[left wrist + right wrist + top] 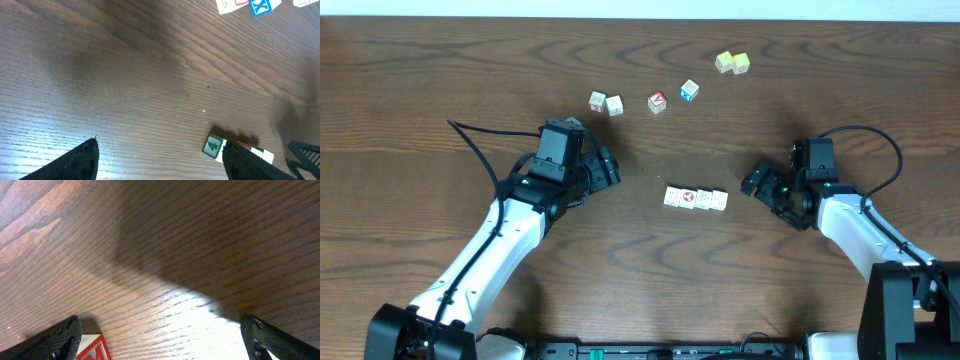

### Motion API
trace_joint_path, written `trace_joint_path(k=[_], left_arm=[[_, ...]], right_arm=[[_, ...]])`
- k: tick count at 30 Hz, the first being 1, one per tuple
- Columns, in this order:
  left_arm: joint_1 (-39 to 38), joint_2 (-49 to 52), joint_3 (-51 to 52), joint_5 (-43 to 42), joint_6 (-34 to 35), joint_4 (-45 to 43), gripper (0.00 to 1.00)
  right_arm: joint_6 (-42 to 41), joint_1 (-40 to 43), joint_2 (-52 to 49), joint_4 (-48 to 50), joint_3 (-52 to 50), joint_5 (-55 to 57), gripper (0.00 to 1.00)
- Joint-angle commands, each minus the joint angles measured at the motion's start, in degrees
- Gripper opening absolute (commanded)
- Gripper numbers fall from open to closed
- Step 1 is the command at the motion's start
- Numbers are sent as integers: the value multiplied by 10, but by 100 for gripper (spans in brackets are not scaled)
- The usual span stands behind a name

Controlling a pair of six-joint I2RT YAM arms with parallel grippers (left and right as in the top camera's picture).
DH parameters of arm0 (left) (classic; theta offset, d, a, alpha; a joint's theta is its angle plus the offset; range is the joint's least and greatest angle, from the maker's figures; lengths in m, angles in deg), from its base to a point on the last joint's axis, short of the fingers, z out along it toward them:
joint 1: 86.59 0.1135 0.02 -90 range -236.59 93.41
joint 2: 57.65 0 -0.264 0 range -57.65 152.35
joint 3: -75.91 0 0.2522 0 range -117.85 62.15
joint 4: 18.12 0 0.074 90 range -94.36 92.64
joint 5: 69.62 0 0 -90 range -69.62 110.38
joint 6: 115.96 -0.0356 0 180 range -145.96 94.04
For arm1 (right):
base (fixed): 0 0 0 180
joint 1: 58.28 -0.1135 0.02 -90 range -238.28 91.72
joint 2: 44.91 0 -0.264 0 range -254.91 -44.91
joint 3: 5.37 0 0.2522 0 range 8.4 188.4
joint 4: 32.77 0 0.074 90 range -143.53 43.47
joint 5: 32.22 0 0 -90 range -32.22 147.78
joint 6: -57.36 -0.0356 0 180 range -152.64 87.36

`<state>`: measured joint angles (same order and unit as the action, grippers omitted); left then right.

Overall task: Lift 4 blocks
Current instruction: 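Open both grippers and pull them back away from the row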

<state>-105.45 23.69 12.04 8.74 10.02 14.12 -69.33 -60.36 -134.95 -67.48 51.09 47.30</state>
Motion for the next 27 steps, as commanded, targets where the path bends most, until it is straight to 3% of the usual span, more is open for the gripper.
trace_joint_path(k=[1,27], left_arm=[[2,0,1,8,-6,2,79],[2,0,1,8,-6,2,79]], right_arm=[[-12,5,-4,-8,-5,-8,99],[-12,5,-4,-9,-5,-23,99]])
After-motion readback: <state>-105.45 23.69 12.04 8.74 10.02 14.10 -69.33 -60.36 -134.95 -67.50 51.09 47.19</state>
